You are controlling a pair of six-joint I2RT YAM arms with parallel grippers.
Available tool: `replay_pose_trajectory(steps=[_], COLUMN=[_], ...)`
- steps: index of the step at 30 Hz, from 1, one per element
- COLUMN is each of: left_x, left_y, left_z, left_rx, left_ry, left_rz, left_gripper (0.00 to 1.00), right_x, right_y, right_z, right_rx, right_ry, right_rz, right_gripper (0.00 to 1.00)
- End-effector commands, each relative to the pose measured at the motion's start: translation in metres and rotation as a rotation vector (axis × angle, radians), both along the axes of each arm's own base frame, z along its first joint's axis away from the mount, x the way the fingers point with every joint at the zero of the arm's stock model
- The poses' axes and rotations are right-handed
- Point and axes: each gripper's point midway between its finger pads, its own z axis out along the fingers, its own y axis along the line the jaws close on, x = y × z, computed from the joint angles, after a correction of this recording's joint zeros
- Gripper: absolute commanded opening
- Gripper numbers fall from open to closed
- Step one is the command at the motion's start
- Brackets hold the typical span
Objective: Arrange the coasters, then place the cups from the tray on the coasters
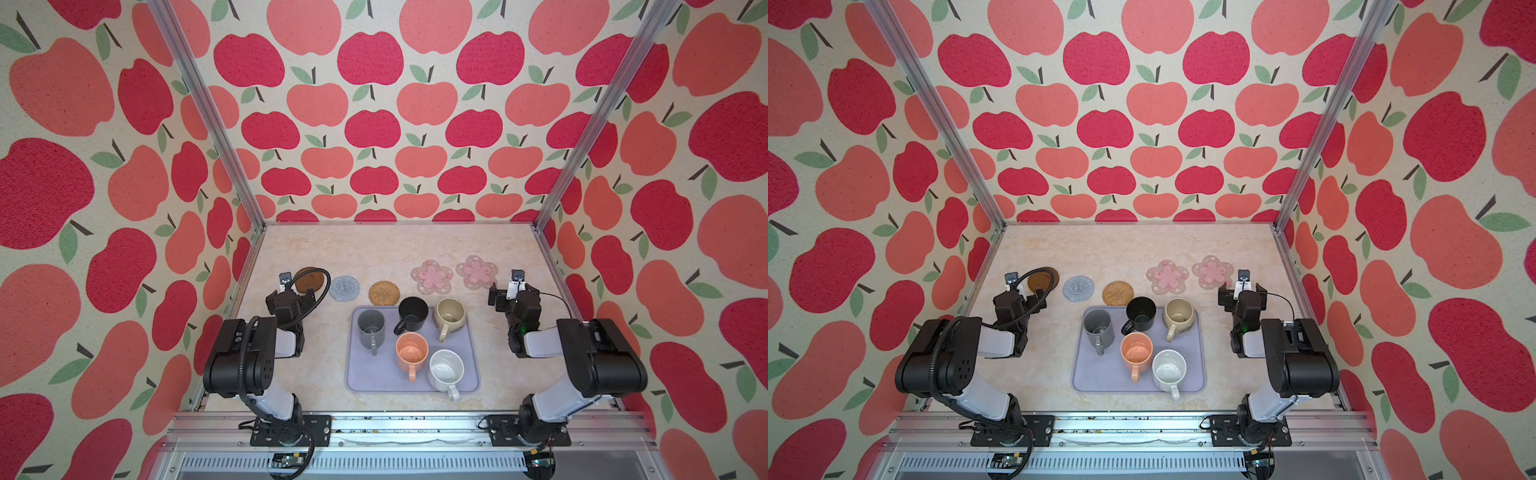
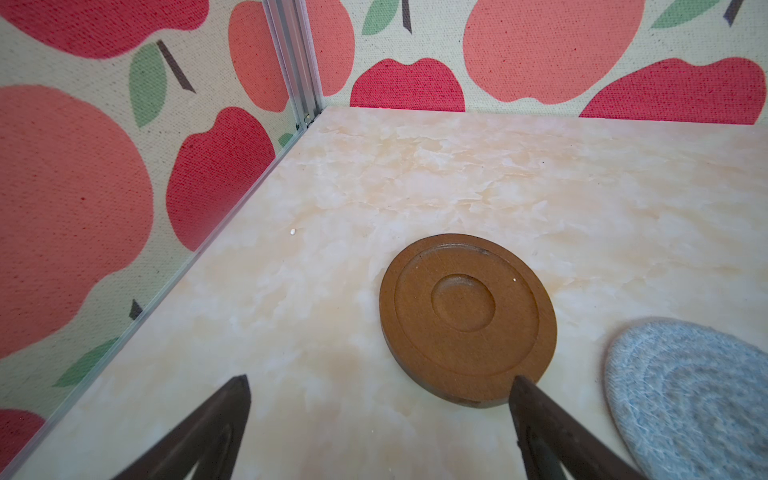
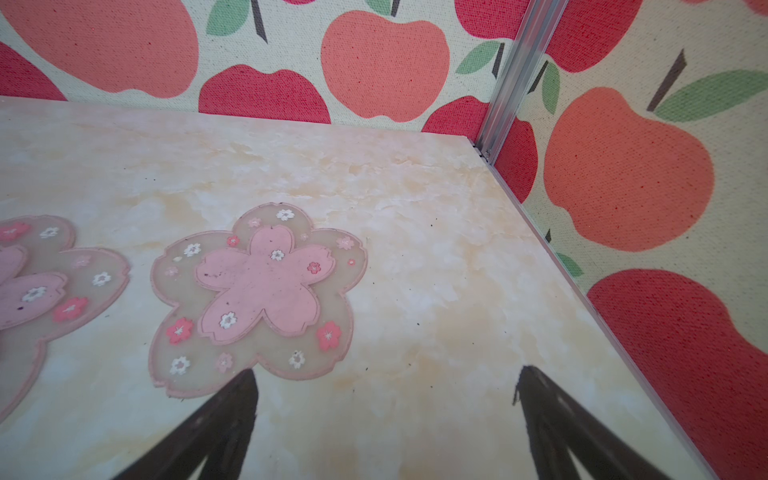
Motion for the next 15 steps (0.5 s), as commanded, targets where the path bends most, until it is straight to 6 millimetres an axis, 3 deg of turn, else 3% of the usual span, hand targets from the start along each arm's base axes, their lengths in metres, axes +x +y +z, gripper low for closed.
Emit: replay_pose_trajectory(steps=[1, 15], left_x=[0.0060, 0.0062], left_y=[-0.0015, -0.0015], left_z=[0.0059, 0.0054], left_rx=[-0.017, -0.025], left_ry=[-0.027, -0.024], left_rz=[-0.006, -0.012], left_gripper=[0.99, 0.99], right_x=[0.0020, 0.0036], right_y=[0.0018, 0.0013], right_z=[0.0000, -0.0012], right_rx=[-0.011, 0.013], right_ry=[0.002, 0.015], right_rz=[0.004, 0.023], right_gripper=[0.99, 0.99])
